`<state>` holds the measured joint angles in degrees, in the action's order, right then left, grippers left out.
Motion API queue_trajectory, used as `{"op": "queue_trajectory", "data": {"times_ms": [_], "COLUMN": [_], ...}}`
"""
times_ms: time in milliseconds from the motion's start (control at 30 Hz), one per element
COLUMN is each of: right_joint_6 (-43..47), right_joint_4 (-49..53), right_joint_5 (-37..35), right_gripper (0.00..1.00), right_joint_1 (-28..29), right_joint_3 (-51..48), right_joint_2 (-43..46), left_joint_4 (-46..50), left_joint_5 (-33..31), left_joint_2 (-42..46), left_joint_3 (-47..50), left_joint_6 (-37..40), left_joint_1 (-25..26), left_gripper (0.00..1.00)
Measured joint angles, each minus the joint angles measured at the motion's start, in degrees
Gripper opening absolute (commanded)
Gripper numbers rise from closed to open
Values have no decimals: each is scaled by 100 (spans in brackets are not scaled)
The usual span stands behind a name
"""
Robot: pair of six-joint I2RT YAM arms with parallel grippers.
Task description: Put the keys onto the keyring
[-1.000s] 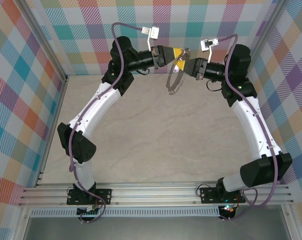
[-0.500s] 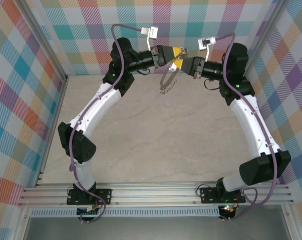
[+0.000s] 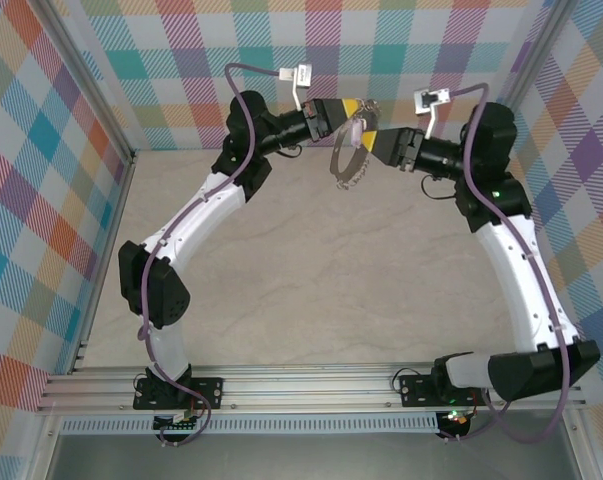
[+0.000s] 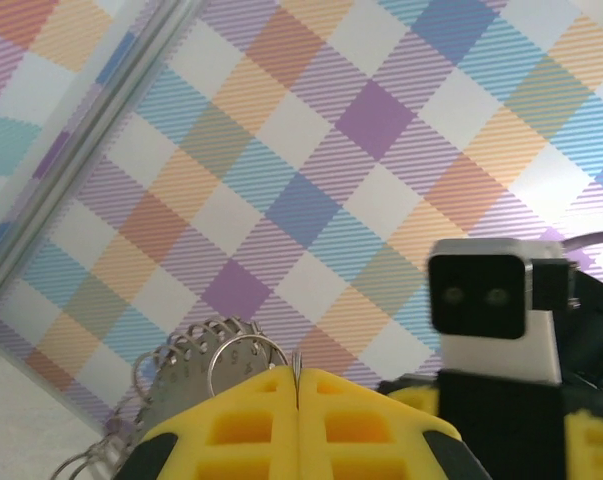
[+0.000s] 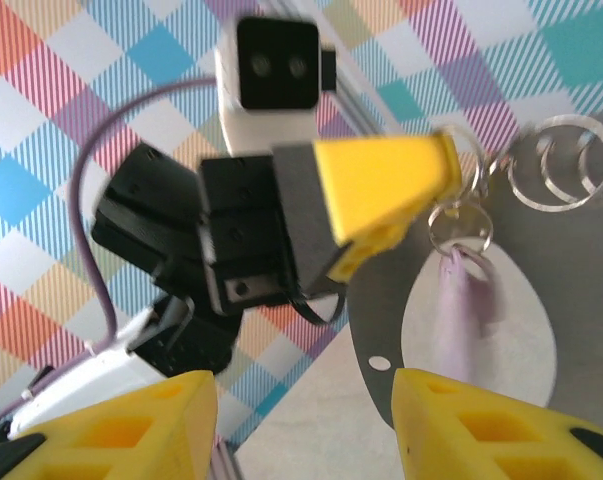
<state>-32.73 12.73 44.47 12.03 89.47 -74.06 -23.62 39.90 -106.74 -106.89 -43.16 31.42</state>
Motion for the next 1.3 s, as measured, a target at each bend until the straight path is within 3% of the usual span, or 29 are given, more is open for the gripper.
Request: {"op": "queue_trajectory", "data": {"times_ms": [167, 433, 833, 1300], "right_joint_6": [-455, -1204, -2009, -2199], "right_joint_4": [-433, -1338, -2350, -2721], "right_joint_5": [-470, -699, -680, -629], "right_gripper": [47, 44, 42, 41], "right_joint_1": [-7, -7, -7, 107], "right_joint_3": [-15, -11, 17, 269], "right_joint_2": [138, -461, -970, -1080], "left_joint_4": [-839, -1578, -1878, -1875], "left_joint_5": [-330, -577, -616, -614], "left_joint_2": [203, 232, 299, 302], "left_joint_3": [671, 811, 820, 820], "left_joint_6": [-142, -358, -402, -422], "left_joint_1": [-2, -7, -4, -4], "left_gripper": [0, 0, 0, 0]}}
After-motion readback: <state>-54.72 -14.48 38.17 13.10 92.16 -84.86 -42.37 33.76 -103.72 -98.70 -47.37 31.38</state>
